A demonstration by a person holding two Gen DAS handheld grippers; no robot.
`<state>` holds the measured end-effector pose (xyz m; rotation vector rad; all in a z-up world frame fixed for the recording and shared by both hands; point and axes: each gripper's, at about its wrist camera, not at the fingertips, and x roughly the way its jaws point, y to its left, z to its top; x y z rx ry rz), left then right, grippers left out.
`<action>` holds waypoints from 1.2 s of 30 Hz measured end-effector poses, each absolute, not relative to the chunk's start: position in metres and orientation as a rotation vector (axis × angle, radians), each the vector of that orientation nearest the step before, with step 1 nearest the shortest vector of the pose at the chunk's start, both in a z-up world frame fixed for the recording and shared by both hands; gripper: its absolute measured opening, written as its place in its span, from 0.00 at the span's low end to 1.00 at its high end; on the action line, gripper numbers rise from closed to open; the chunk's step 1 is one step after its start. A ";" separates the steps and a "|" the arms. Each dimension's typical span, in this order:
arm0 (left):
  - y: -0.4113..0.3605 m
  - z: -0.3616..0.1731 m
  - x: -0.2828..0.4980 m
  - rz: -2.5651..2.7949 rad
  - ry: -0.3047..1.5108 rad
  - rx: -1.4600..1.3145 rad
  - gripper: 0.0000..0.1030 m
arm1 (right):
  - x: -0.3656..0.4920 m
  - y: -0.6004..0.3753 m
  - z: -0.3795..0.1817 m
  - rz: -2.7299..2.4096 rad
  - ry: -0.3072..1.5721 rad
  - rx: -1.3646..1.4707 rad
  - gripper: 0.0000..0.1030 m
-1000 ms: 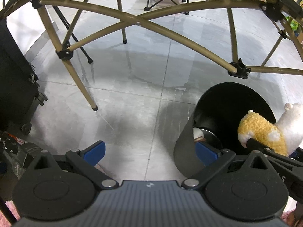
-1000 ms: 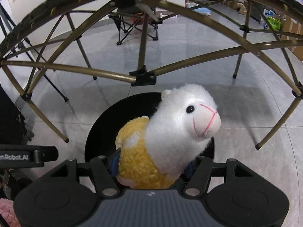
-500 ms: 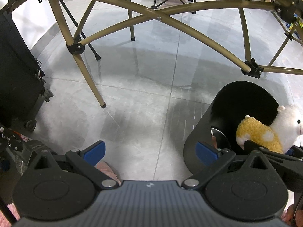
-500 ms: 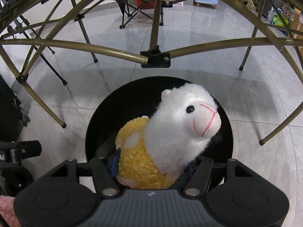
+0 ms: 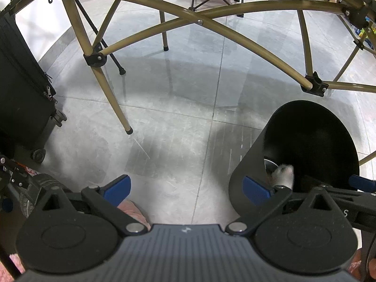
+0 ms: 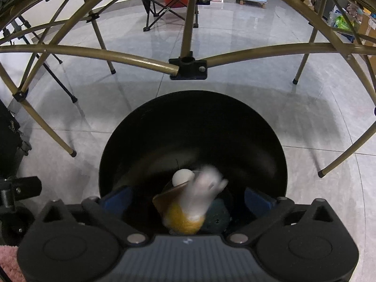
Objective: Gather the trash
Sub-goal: 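Move the right gripper over the bin and release the alpaca plush, then raise both tools back toward the remaining items on the table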
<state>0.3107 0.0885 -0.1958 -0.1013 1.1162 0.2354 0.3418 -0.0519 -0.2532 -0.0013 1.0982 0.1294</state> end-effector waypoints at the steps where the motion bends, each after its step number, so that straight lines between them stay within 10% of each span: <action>1: 0.088 -0.196 0.311 0.235 1.116 -0.100 1.00 | 0.342 -0.053 -0.253 0.128 1.099 0.001 1.00; 36: 0.079 -0.161 0.297 0.195 0.997 -0.106 1.00 | 0.326 -0.072 -0.217 0.124 1.016 0.068 1.00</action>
